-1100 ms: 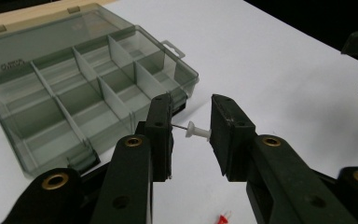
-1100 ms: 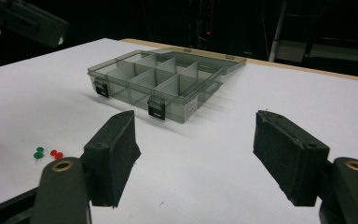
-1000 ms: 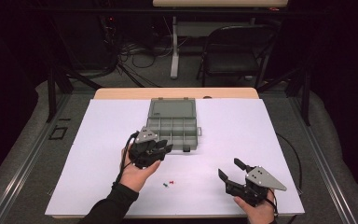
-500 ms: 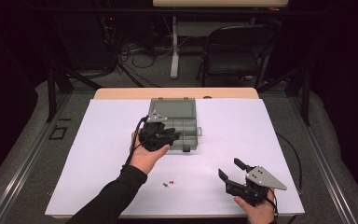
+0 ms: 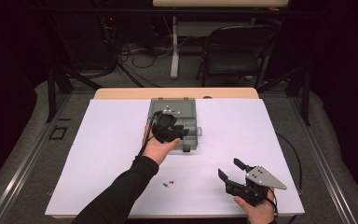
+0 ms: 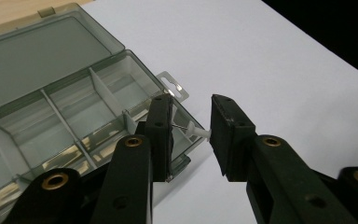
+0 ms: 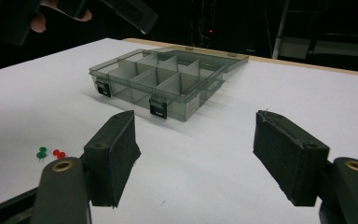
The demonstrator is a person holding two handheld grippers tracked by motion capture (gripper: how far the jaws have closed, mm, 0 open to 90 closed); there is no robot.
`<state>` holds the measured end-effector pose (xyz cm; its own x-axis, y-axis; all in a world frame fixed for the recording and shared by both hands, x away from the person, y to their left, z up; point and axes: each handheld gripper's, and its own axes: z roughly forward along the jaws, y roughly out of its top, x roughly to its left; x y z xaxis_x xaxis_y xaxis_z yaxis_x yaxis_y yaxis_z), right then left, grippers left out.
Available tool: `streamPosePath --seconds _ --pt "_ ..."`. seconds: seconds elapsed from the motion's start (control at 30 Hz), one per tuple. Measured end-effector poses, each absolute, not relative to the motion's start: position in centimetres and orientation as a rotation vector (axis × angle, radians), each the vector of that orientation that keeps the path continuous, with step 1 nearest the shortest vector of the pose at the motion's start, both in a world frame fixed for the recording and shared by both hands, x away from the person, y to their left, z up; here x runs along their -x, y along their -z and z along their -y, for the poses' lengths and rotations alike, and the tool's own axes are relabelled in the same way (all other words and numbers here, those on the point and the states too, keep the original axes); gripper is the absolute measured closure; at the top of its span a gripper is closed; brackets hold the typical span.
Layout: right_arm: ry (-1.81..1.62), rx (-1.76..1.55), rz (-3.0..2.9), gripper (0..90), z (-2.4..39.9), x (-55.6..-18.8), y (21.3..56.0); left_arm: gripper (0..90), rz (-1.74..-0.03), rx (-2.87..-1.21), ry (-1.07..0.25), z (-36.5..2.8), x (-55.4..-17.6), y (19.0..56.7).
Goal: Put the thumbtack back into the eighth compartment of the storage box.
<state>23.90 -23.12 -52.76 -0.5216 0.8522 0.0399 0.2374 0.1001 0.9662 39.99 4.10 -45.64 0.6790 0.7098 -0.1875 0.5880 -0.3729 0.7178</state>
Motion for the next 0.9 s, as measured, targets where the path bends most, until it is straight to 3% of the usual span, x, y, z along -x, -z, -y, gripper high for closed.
streamPosePath --seconds 0.9 --pt "-1.454 -1.063 -1.846 29.3 23.1 -24.0 52.9 69.6 -1.051 -2.212 -0.235 -0.9 -42.8 50.6"
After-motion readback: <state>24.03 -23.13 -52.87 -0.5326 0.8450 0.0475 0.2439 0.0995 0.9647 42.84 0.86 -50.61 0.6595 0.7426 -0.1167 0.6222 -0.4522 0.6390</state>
